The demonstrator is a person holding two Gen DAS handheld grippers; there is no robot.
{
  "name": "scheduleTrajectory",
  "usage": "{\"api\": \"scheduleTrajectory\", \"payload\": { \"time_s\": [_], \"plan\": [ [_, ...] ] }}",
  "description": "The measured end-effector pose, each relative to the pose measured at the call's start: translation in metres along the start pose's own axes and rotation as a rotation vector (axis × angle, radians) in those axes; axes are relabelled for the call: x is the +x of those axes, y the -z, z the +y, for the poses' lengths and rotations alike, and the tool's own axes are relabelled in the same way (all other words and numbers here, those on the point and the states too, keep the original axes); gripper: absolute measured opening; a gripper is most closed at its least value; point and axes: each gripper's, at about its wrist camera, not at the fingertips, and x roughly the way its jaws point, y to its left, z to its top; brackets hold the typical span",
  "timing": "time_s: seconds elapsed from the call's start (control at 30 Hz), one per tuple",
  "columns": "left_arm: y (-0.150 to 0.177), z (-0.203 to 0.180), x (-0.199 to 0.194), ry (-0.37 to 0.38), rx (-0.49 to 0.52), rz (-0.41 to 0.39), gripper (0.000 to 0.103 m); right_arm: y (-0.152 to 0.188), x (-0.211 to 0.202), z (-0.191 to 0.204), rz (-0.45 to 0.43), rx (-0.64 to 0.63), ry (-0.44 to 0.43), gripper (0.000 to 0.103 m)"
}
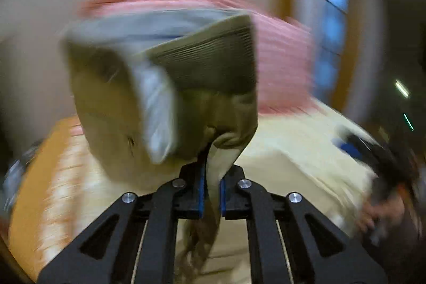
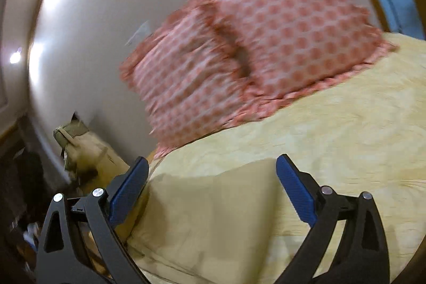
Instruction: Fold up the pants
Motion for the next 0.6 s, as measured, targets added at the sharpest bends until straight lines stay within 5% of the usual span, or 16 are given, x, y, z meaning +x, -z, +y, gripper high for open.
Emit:
{"api": "scheduleTrajectory", "payload": {
  "time_s": [0.1, 0.2, 0.3, 0.33, 0.37, 0.4, 0.47, 0.6],
  "plan": [
    [0.029, -0.059, 0.048, 0.144, 0.138, 0.139, 0.009, -0.001, 0.001, -0.021, 0.03, 0.085, 0.002, 0.099],
    [0.058, -0.074, 0.073, 0.232, 0.15, 0.275, 0.011, 0.002, 0.013, -0.042, 0.123, 0.204, -0.049, 0.1],
    [0.061, -0.058, 0.044, 0.253, 0.117, 0.225, 0.024, 0.01, 0.032, -0.053, 0.231, 0.266, -0.075, 0.1],
    [0.058, -0.049, 0.029, 0.253, 0.104, 0.187, 0.042, 0.012, 0.037, -0.054, 0.259, 0.269, -0.074, 0.1],
    [0.051, -0.034, 0.012, 0.218, 0.083, 0.131, 0.067, 0.015, 0.042, -0.054, 0.285, 0.266, -0.066, 0.099],
    [0.047, -0.018, -0.001, 0.162, 0.063, 0.087, 0.076, 0.018, 0.049, -0.052, 0.315, 0.245, -0.052, 0.099],
    [0.043, 0.027, -0.009, 0.047, -0.009, 0.073, 0.079, 0.024, 0.061, -0.046, 0.36, 0.198, -0.032, 0.091],
    [0.056, 0.108, 0.03, -0.026, -0.219, 0.247, 0.073, 0.036, 0.085, -0.038, 0.436, 0.099, 0.036, 0.076]
  ]
}}
